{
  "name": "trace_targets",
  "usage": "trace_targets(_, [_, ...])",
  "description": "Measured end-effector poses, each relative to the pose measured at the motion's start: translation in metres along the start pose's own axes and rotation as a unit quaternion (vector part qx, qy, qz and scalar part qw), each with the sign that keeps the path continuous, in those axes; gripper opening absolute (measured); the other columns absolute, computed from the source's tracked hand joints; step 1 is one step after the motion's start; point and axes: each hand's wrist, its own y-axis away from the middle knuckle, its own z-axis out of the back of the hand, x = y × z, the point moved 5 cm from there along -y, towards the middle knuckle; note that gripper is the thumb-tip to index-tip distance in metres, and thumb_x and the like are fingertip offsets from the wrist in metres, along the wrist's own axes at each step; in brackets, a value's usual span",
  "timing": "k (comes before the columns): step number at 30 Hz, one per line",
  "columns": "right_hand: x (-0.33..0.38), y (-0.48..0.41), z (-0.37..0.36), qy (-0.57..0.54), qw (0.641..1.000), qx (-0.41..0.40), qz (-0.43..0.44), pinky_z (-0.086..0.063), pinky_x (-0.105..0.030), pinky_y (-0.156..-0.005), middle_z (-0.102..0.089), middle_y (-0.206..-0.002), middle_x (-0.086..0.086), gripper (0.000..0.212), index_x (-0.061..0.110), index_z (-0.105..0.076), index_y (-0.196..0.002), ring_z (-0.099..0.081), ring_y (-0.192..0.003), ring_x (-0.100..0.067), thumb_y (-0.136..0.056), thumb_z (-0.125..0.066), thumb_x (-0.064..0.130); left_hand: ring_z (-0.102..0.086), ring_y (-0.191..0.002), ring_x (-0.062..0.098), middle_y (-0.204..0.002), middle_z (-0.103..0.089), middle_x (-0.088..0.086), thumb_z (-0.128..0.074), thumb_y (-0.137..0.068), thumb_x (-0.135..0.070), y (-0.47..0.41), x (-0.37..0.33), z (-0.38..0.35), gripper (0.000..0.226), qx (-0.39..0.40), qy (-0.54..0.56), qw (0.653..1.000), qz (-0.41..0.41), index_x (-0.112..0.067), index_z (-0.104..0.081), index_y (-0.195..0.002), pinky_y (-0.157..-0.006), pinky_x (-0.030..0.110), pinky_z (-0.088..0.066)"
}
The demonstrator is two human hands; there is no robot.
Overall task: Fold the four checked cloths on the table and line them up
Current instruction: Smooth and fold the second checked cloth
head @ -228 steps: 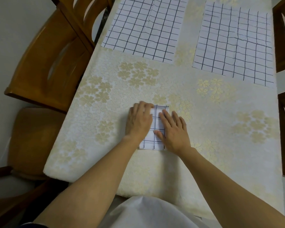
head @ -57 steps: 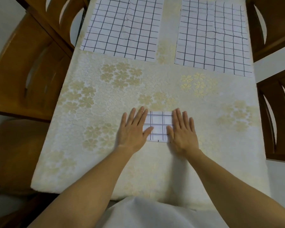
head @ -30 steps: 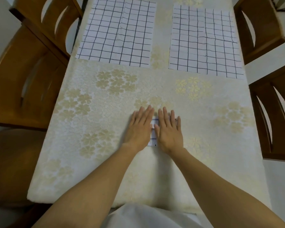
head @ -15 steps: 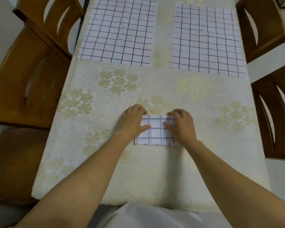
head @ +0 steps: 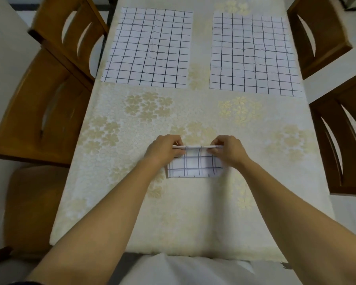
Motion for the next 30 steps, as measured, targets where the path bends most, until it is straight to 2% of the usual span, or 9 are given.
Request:
trace_targets(4, [-0.003, 0.032, 0.009, -0.229, 0.97, -0.076, -0.038, -0.049, -0.016, -0.06, -0.069, -0.077, -0.001, 0.007, 0.015, -0.074, -0.085, -0.062, -0.067, -0.007, -0.084, -0.081, 0.015, -0.064, -0.079, 0.013, -0.087, -0.069, -0.002, -0.075, -0.092, -0.03, 0.017, -0.003, 0.008, 0.012, -0.079, 0.163, 0.983, 0.004, -0.021, -0.068, -0.087, -0.071, 0.032, -0.051])
trace_targets(7, [0.0, 0.057, 0.01, -0.313, 0.943, -0.102, -0.054, -0.052, -0.02, -0.067, -0.071, -0.082, 0.0, 0.005, 0.019, -0.075, -0.089, -0.065, -0.075, -0.009, -0.087, -0.078, 0.016, -0.055, -0.071, 0.012, -0.076, -0.06, 0.007, -0.07, -0.095, -0.032, 0.032, -0.013, 0.01, 0.029, -0.126, 0.264, 0.956, -0.009, -0.007, -0.061, -0.084, -0.068, 0.03, -0.045])
trace_targets(10, [0.002, 0.084, 0.013, -0.371, 0.914, -0.14, -0.082, -0.055, -0.029, -0.075, -0.075, -0.091, 0.0, 0.013, 0.012, -0.076, -0.099, -0.07, -0.082, -0.01, -0.09, -0.075, 0.02, -0.04, -0.062, 0.006, -0.07, -0.044, 0.0, -0.061, -0.102, -0.031, 0.05, -0.036, 0.008, 0.034, -0.13, 0.289, 0.948, -0.035, -0.005, -0.049, -0.083, -0.061, 0.024, -0.032])
trace_targets(14, [-0.001, 0.122, 0.021, -0.39, 0.899, -0.167, -0.106, -0.058, -0.035, -0.075, -0.075, -0.098, -0.001, 0.02, 0.013, -0.073, -0.103, -0.07, -0.089, -0.016, -0.096, -0.067, 0.031, -0.028, -0.058, 0.007, -0.068, -0.035, -0.003, -0.053, -0.106, -0.03, 0.073, -0.059, 0.004, 0.029, -0.142, 0.29, 0.944, -0.066, -0.012, -0.044, -0.084, -0.055, 0.022, -0.024])
trace_targets(19, [0.005, 0.149, 0.052, -0.314, 0.922, -0.221, -0.054, -0.054, -0.04, -0.067, -0.07, -0.096, -0.018, 0.029, 0.004, -0.065, -0.099, -0.065, -0.084, -0.022, -0.098, -0.063, 0.033, -0.033, -0.064, 0.014, -0.079, -0.039, 0.025, -0.053, -0.106, -0.032, 0.096, -0.082, 0.002, 0.038, -0.147, 0.307, 0.936, -0.09, 0.003, -0.045, -0.092, -0.057, 0.027, -0.026])
trace_targets(21, [0.011, 0.155, 0.066, -0.307, 0.92, -0.241, -0.029, -0.053, -0.042, -0.067, -0.067, -0.098, -0.022, 0.033, 0.001, -0.062, -0.1, -0.063, -0.081, -0.02, -0.099, -0.061, 0.034, -0.039, -0.069, 0.015, -0.082, -0.045, 0.025, -0.052, -0.106, -0.035, 0.101, -0.091, 0.003, 0.04, -0.152, 0.312, 0.933, -0.095, 0.003, -0.048, -0.095, -0.061, 0.028, -0.03])
trace_targets(24, [0.017, 0.168, 0.08, -0.321, 0.913, -0.252, -0.013, -0.057, -0.036, -0.071, -0.069, -0.1, -0.013, 0.025, 0.007, -0.063, -0.104, -0.065, -0.086, -0.016, -0.101, -0.058, 0.031, -0.036, -0.064, 0.008, -0.075, -0.04, 0.012, -0.051, -0.106, -0.034, 0.112, -0.105, 0.002, 0.04, -0.152, 0.311, 0.933, -0.102, 0.002, -0.049, -0.091, -0.059, 0.023, -0.029])
trace_targets(27, [0.01, 0.185, 0.091, -0.325, 0.908, -0.263, -0.003, -0.056, -0.031, -0.071, -0.068, -0.1, -0.011, 0.025, 0.007, -0.063, -0.107, -0.065, -0.088, -0.013, -0.101, -0.058, 0.031, -0.039, -0.067, 0.011, -0.083, -0.046, 0.025, -0.05, -0.106, -0.037, 0.119, -0.12, -0.003, 0.042, -0.15, 0.296, 0.937, -0.112, 0.004, -0.052, -0.095, -0.06, 0.023, -0.03])
trace_targets(30, [-0.006, 0.205, 0.102, -0.366, 0.898, -0.242, -0.014, -0.056, -0.022, -0.072, -0.071, -0.104, 0.001, 0.023, 0.016, -0.064, -0.114, -0.068, -0.093, -0.008, -0.1, -0.059, 0.034, -0.041, -0.07, 0.013, -0.085, -0.05, 0.024, -0.05, -0.106, -0.038, 0.125, -0.139, -0.015, 0.042, -0.144, 0.286, 0.94, -0.12, 0.002, -0.052, -0.095, -0.063, 0.026, -0.032])
